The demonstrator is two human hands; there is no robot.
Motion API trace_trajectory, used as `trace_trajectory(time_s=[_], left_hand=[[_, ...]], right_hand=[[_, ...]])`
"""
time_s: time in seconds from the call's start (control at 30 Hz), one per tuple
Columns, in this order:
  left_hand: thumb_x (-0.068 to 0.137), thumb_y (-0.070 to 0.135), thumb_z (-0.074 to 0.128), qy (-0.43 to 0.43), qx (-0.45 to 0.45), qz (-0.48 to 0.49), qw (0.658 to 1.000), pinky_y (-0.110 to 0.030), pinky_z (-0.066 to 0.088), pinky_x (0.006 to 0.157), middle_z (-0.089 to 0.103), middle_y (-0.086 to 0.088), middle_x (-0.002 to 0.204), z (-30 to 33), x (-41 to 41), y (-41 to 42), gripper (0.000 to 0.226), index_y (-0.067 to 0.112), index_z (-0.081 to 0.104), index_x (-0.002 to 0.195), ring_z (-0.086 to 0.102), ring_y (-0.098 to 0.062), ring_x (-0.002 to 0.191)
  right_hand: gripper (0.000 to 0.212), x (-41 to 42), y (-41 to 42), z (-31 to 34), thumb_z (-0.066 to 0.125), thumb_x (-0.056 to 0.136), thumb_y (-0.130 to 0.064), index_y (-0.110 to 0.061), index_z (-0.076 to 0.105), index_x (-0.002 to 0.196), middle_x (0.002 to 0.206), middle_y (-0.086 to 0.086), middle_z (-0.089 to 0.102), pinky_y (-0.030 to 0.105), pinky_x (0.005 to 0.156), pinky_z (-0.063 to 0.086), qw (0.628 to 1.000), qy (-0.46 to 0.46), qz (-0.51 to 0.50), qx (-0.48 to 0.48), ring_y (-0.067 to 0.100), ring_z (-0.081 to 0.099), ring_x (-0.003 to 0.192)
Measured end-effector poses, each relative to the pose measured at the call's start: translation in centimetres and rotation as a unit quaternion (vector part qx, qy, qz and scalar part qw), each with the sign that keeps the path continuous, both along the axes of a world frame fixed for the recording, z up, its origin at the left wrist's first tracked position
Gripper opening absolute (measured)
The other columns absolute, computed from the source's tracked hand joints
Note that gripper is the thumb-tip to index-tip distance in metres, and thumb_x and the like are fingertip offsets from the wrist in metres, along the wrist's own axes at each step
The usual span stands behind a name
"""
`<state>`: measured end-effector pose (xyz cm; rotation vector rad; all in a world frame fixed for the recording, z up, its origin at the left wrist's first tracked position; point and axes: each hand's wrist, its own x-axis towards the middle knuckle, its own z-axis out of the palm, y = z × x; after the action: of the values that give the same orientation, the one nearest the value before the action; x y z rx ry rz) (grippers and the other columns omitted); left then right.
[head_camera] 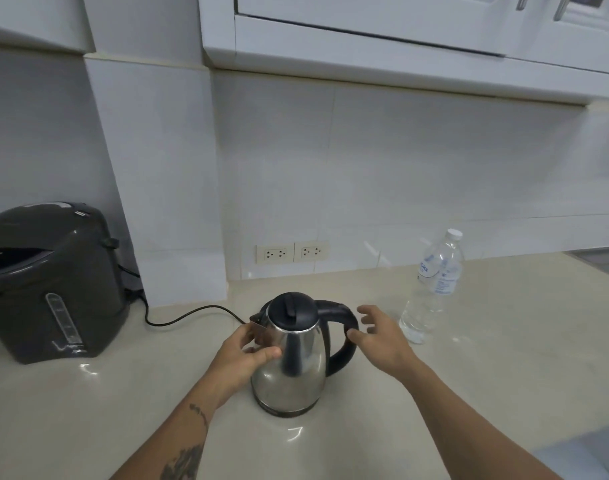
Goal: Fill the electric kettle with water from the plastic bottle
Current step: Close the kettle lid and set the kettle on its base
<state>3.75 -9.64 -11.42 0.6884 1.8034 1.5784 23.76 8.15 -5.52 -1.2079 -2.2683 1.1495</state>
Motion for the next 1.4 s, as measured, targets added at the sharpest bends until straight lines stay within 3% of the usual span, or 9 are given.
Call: trace_trajectory(time_s=[0.2, 0.37, 0.5, 0.57, 0.73, 0.93, 1.03, 1.23, 1.4], left_hand=[[0.077, 0.013, 0.083, -0.001, -0.007, -0.009, 1.000, -0.028, 0.044, 0.097, 0.065, 0.005, 0.125, 0.5, 0.4, -0.2, 0.045, 0.027, 0.063, 0.115, 0.057, 0.005, 0.106], [0.079, 0.011, 0.081, -0.008, 0.000, -0.012, 1.000, -0.028, 0.045, 0.098, 0.067, 0.012, 0.114, 0.5, 0.6, -0.4, 0.036, 0.031, 0.064, 0.104, 0.058, -0.009, 0.116], [0.084, 0.011, 0.077, -0.026, 0.001, -0.022, 0.999, -0.027, 0.048, 0.088, 0.066, 0.015, 0.109, 0.6, 0.9, -0.4, 0.036, 0.035, 0.061, 0.105, 0.060, -0.016, 0.115], [0.084, 0.012, 0.077, -0.034, -0.016, -0.040, 0.999, -0.024, 0.045, 0.078, 0.064, 0.015, 0.114, 0.6, 1.0, -0.5, 0.041, 0.037, 0.057, 0.109, 0.059, -0.009, 0.111], [0.070, 0.004, 0.086, -0.002, -0.052, -0.068, 0.996, -0.013, 0.045, 0.083, 0.059, 0.009, 0.126, -1.2, 1.5, -0.5, 0.088, 0.043, 0.040, 0.133, 0.054, -0.002, 0.118], [0.070, -0.005, 0.082, -0.027, -0.061, -0.062, 0.996, -0.015, 0.047, 0.078, 0.059, 0.008, 0.124, -2.0, 1.8, 0.2, 0.085, 0.048, 0.042, 0.124, 0.053, -0.003, 0.115], [0.064, -0.004, 0.084, -0.050, -0.059, -0.042, 0.996, -0.018, 0.048, 0.077, 0.061, 0.004, 0.123, -2.0, 1.9, 0.2, 0.092, 0.043, 0.045, 0.133, 0.056, -0.012, 0.118], [0.062, -0.009, 0.083, -0.020, -0.057, -0.018, 0.998, -0.017, 0.046, 0.077, 0.064, 0.020, 0.075, -0.7, 2.1, 0.5, 0.065, 0.026, 0.059, 0.112, 0.065, -0.011, 0.092], [0.058, -0.007, 0.086, 0.000, -0.029, 0.004, 1.000, -0.023, 0.046, 0.083, 0.068, 0.018, 0.083, 2.9, 0.4, 1.9, 0.068, 0.031, 0.060, 0.108, 0.066, -0.011, 0.102]], right_hand=[[0.046, -1.1, -0.1, -0.2, 0.059, 0.096, -0.018, -0.018, 0.052, 0.141, 0.121, 0.002, 0.060, 0.033, 0.095, 0.044, 0.999, -0.031, 0.020, 0.004, 0.023, 0.057, 0.113], [0.041, -1.8, 0.2, -0.8, 0.052, 0.098, -0.017, -0.018, 0.053, 0.139, 0.121, 0.004, 0.064, 0.033, 0.091, 0.044, 0.999, -0.043, 0.015, 0.008, 0.023, 0.058, 0.110], [0.038, -2.2, 0.5, -1.4, 0.050, 0.099, -0.019, -0.020, 0.052, 0.137, 0.115, 0.007, 0.064, 0.046, 0.091, 0.055, 0.999, -0.046, 0.004, -0.002, 0.029, 0.062, 0.104], [0.035, -2.2, 0.7, -1.9, 0.050, 0.099, -0.020, -0.020, 0.053, 0.134, 0.113, 0.009, 0.065, 0.047, 0.092, 0.056, 0.999, -0.046, 0.000, -0.005, 0.032, 0.065, 0.103], [0.022, -2.0, 1.9, -3.8, 0.056, 0.097, -0.021, -0.020, 0.060, 0.118, 0.110, 0.008, 0.068, 0.052, 0.095, 0.056, 0.999, -0.037, -0.009, -0.032, 0.029, 0.066, 0.102], [0.028, -2.4, 2.8, -6.3, 0.060, 0.093, -0.027, -0.020, 0.062, 0.120, 0.107, 0.007, 0.069, 0.052, 0.094, 0.057, 0.996, -0.014, -0.024, -0.087, 0.030, 0.067, 0.101], [0.026, -2.2, 2.4, -6.6, 0.061, 0.093, -0.022, -0.018, 0.064, 0.118, 0.104, 0.007, 0.070, 0.047, 0.092, 0.057, 0.996, 0.005, -0.041, -0.081, 0.028, 0.068, 0.096], [0.024, -2.4, 2.8, -5.3, 0.060, 0.096, -0.017, -0.018, 0.064, 0.119, 0.106, 0.005, 0.070, 0.037, 0.085, 0.049, 0.999, 0.005, -0.029, -0.027, 0.026, 0.065, 0.099], [0.019, -4.1, 5.3, -2.6, 0.061, 0.094, -0.022, -0.023, 0.064, 0.113, 0.098, 0.003, 0.072, 0.048, 0.086, 0.058, 0.999, 0.024, -0.009, 0.020, 0.027, 0.070, 0.090]])
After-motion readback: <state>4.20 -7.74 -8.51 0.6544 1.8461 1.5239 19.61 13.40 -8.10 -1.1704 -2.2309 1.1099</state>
